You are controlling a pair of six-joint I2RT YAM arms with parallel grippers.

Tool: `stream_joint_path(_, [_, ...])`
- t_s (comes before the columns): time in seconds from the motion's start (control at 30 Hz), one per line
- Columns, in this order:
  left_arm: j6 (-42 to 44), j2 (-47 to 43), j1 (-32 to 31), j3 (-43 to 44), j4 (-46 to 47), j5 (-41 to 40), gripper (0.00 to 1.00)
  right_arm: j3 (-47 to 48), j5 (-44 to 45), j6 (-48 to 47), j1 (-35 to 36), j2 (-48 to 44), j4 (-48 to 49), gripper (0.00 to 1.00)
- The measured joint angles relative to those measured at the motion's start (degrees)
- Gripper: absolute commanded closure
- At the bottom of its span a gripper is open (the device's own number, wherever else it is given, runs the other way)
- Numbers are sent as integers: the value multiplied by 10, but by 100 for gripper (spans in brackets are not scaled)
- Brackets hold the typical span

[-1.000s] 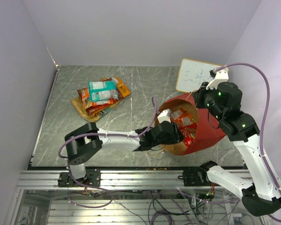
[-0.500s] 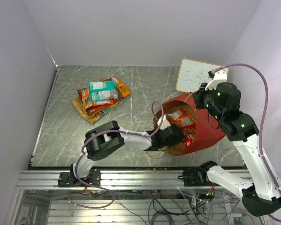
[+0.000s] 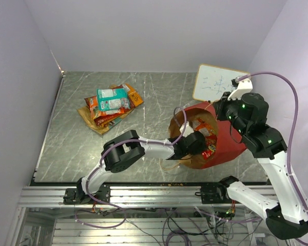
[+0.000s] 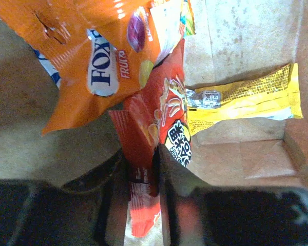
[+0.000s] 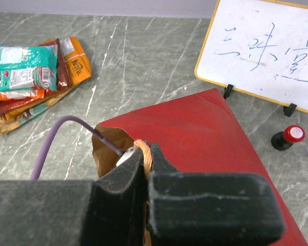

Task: Take the snacks out of the paper bag
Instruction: Take out the snack from the paper bag.

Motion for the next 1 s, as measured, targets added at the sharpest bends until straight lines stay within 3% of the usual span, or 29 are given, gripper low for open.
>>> stream_joint_path(0.1, [11, -4, 6, -1, -11, 6, 85, -3, 4, 0, 0, -12, 0, 100])
stream_joint_path(0.27, [36, -50, 17, -34, -14, 27, 93, -7, 15, 0, 0, -26, -1, 100])
stream_joint_path(0.5, [100, -189, 29, -118, -31, 69, 93, -9, 28, -1, 0, -36, 0, 100])
stream_joint_path(0.77, [187, -426, 30, -213, -66, 92, 93, -14, 35, -10, 0, -40, 5, 100])
stream_joint_path(1.0, [281, -568, 35, -197, -257, 52, 93, -24, 35, -18, 0, -34, 14, 100])
